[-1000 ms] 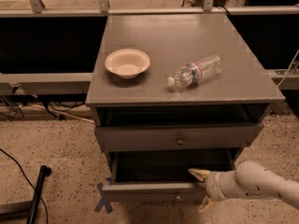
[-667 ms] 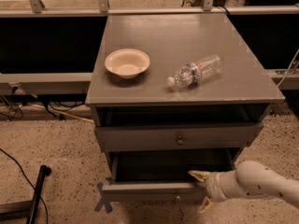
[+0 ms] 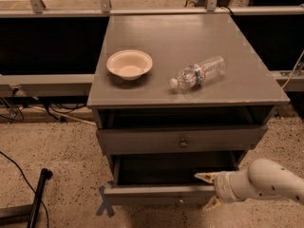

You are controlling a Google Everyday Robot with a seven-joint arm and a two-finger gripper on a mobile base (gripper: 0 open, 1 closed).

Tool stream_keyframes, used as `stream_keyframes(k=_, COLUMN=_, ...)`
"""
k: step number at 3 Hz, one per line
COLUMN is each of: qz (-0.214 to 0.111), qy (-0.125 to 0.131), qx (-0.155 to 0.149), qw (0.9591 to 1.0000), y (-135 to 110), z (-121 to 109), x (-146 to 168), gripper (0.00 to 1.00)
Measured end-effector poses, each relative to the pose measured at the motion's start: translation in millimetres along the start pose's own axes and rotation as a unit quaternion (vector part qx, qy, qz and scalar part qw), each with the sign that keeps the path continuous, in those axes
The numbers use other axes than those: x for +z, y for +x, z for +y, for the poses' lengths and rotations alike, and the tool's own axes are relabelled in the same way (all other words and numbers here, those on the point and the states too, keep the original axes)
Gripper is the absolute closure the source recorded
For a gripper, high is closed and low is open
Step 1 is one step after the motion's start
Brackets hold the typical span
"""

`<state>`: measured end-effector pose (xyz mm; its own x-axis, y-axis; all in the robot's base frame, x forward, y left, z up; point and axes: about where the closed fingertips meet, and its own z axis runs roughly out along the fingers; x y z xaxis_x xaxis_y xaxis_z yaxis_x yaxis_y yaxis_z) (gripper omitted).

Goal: Open middle drawer

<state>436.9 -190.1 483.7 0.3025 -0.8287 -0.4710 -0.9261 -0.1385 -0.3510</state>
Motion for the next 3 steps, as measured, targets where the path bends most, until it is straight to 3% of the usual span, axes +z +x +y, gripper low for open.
stream_keyframes(k=2, qz=0.014, qy=0.009, qx=0.008, qw=0.9998, y=6.5, z=-32.3, x=-22.2, gripper=0.75)
stream_keyframes(k=3, qz=0.026, qy=0.021, qx=0.03, qw=0.999, y=17.6, z=-47.7, x=-15.0, gripper=0.98)
